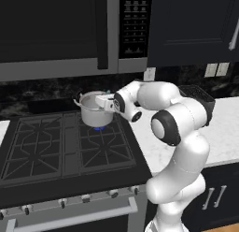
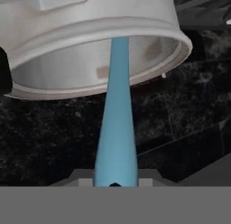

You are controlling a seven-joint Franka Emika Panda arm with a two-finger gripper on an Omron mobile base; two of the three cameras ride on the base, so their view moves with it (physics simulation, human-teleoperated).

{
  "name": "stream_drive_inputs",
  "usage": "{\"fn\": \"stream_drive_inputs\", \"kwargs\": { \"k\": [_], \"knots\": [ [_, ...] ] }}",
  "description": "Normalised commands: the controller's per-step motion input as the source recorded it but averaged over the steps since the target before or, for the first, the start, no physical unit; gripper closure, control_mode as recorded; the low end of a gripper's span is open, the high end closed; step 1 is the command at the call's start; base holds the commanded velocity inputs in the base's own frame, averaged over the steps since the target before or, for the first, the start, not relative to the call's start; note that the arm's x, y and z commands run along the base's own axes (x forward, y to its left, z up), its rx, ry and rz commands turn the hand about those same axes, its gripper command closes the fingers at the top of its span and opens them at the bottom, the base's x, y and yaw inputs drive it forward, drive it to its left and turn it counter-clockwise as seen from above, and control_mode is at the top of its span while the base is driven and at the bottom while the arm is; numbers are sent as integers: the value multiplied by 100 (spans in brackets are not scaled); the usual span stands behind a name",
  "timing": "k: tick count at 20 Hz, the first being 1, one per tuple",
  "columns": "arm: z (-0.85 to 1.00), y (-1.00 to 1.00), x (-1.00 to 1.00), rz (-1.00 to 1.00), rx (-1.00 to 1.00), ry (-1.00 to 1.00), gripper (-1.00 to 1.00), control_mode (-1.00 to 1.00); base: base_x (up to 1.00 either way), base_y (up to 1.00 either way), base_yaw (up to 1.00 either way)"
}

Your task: Put the bell pepper and sweet potato in the pot. Retrieve the spatula and lightly stir the vegetables in the pot.

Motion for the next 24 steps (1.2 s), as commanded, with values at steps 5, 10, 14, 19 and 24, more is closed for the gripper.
{"fn": "stream_drive_inputs", "kwargs": {
  "k": [5, 10, 14, 19, 24],
  "knots": [
    [-89, 4, 46, -3, -12, 6, 100, -100, 0, 0, 0],
    [-79, 7, 26, 0, -12, -22, 100, -100, 0, 0, 0],
    [-7, 11, 26, -1, -3, -33, 100, -100, 0, 0, 0],
    [0, 16, 25, -1, 0, -29, 100, -100, 0, 0, 0],
    [5, 3, -8, 0, 0, -3, 100, -100, 0, 0, 0]
  ]
}}
